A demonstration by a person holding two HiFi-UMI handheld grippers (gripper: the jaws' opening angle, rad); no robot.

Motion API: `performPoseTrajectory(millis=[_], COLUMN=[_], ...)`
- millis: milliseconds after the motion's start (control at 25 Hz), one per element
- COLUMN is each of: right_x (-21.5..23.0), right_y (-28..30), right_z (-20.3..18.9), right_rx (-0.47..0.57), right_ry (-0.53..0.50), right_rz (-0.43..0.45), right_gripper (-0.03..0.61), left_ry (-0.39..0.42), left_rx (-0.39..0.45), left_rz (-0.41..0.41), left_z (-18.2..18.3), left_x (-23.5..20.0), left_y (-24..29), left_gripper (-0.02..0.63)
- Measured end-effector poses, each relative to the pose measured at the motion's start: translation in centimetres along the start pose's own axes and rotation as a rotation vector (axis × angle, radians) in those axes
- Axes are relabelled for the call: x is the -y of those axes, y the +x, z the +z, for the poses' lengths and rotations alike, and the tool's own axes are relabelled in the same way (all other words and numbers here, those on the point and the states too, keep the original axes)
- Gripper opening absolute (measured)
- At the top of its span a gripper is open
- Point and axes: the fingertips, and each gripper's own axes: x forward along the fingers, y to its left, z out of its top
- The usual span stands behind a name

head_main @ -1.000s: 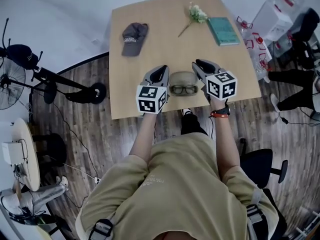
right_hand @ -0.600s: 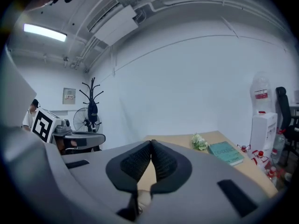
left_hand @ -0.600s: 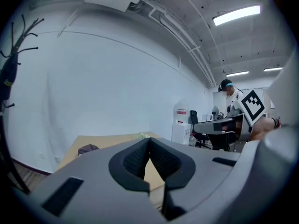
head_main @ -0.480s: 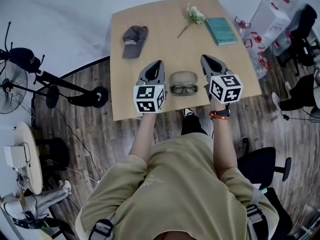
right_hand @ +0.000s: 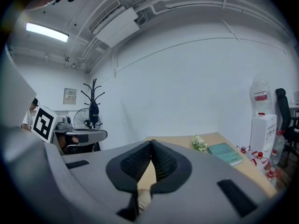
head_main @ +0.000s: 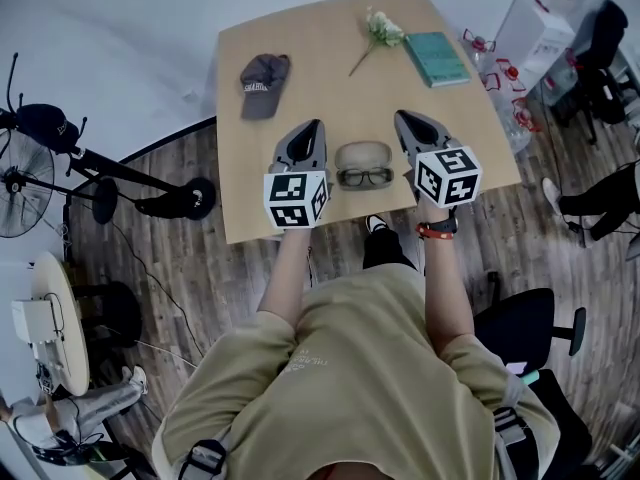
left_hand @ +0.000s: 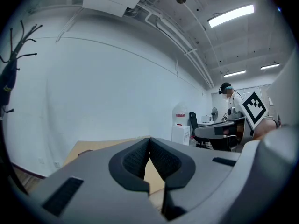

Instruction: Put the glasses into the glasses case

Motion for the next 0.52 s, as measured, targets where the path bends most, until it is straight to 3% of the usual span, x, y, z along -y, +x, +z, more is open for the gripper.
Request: performPoseTrajectory(millis=[520], right_x=[-1.4], right_y=[1.6], right_z=[0.3], right_rx=[-0.023], right_ry=[-0.028], right_rz=[0.058], right_gripper=[0.014], left_ry=[-0.036], left_rx=[-0.01], left_rz=[0.01], left_z=[-0.9], left_x=[-1.5], left_y=[0.4], left_gripper=[0.023])
